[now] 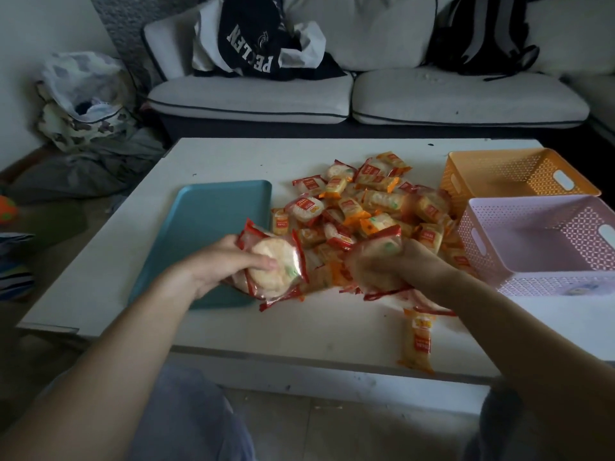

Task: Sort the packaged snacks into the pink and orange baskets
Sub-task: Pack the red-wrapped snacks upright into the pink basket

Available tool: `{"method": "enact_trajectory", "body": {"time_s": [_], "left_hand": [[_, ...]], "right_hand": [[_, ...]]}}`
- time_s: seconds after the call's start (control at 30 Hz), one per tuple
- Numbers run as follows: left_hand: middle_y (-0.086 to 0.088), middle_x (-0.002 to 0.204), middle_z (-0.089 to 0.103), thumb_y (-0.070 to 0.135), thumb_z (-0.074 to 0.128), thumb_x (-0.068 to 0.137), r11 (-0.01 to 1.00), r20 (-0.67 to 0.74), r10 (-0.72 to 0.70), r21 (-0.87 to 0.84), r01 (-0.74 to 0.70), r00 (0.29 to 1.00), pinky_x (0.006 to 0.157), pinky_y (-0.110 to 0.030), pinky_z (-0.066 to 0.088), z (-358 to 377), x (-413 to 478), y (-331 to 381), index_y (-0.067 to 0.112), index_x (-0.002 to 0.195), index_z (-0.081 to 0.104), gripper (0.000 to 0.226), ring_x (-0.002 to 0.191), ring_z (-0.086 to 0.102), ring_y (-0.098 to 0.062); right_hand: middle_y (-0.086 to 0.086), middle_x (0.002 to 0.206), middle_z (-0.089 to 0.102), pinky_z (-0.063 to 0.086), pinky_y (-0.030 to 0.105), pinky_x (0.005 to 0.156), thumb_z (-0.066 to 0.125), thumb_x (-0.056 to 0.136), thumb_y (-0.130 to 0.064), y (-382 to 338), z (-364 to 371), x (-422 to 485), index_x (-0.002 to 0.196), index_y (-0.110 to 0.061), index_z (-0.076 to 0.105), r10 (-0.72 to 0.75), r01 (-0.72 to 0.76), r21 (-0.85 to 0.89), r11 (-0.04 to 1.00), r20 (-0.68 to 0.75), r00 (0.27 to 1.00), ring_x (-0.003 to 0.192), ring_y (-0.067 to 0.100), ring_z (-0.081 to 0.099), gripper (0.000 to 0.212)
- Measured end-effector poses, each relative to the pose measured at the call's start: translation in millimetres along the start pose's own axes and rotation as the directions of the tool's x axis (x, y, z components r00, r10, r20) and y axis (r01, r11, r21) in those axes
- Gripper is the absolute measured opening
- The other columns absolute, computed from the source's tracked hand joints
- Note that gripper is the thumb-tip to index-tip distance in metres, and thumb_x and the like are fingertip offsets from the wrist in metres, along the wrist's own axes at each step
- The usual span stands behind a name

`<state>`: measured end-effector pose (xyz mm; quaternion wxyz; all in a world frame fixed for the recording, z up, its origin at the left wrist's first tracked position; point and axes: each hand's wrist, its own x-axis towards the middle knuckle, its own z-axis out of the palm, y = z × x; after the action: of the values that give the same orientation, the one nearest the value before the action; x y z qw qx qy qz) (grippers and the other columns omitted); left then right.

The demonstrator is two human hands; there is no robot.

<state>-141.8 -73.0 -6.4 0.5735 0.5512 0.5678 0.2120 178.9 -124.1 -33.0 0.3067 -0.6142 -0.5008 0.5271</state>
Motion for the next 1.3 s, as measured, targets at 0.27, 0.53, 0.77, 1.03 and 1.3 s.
{"method": "enact_trajectory", "body": {"time_s": [0.27, 0.53, 0.77, 1.03, 1.3], "left_hand": [[-0.010, 0.110, 0.077, 0.036, 0.104, 0.012, 0.866, 0.081, 0.046, -0.500, 0.001, 0.996, 0.070, -0.041, 0.062, 32, 7, 36, 0.018, 0.120, 0.068, 0.115, 0.091, 0.077, -0.023], [-0.016, 0.113, 0.076, 0.023, 0.082, 0.071, 0.792, 0.083, 0.222, -0.597, -0.129, 0.972, 0.085, -0.041, 0.057, 158, 37, 79, 0.016, 0.104, 0.080, 0.033, 0.104, 0.073, -0.031], [-0.004, 0.104, 0.077, 0.031, 0.084, 0.075, 0.900, 0.305, 0.328, -0.389, -0.198, 0.894, 0.072, -0.029, 0.059, 249, 64, 139, 0.022, 0.105, 0.076, 0.032, 0.093, 0.073, -0.016], [0.000, 0.128, 0.063, 0.076, 0.069, 0.075, 0.783, -0.004, 0.495, 0.436, -0.444, 0.869, 0.089, -0.026, 0.053, 339, 112, 159, 0.017, 0.138, 0.053, 0.088, 0.117, 0.058, -0.018], [0.003, 0.124, 0.060, 0.032, 0.072, 0.083, 0.301, 0.401, 0.490, 0.756, -0.581, 0.774, 0.091, -0.041, 0.053, 342, 114, 125, 0.023, 0.118, 0.064, 0.037, 0.116, 0.057, -0.022]], "right_hand": [[0.019, 0.116, 0.063, 0.059, 0.054, 0.087, 0.063, 0.095, -0.019, -17, 18, 4, 0.123, -0.016, 0.055, 0.219, -0.122, 0.525, 0.842, -0.127, 0.967, 0.104, 0.037, 0.067, 0.029], [0.009, 0.112, 0.071, 0.060, 0.053, 0.078, 0.078, 0.057, -0.077, -33, -29, -3, 0.129, -0.020, 0.063, 0.058, 0.083, 0.637, 0.766, -0.196, 0.979, 0.105, 0.034, 0.069, 0.093], [0.018, 0.102, 0.070, 0.059, 0.038, 0.062, 0.085, 0.075, -0.037, -17, -141, -40, 0.118, -0.005, 0.054, -0.156, 0.382, 0.400, 0.833, -0.492, 0.856, 0.085, 0.033, 0.073, 0.061], [0.012, 0.108, 0.071, 0.056, 0.044, 0.083, 0.057, 0.098, -0.048, 35, -235, -63, 0.119, -0.007, 0.064, -0.034, -0.050, -0.107, 0.993, -0.662, 0.749, 0.094, 0.034, 0.068, 0.047], [0.001, 0.077, 0.068, 0.052, 0.025, 0.052, 0.053, 0.099, -0.025, 66, -237, -49, 0.086, -0.017, 0.070, -0.066, -0.386, -0.549, 0.741, -0.633, 0.772, 0.062, 0.011, 0.061, 0.024]]}}
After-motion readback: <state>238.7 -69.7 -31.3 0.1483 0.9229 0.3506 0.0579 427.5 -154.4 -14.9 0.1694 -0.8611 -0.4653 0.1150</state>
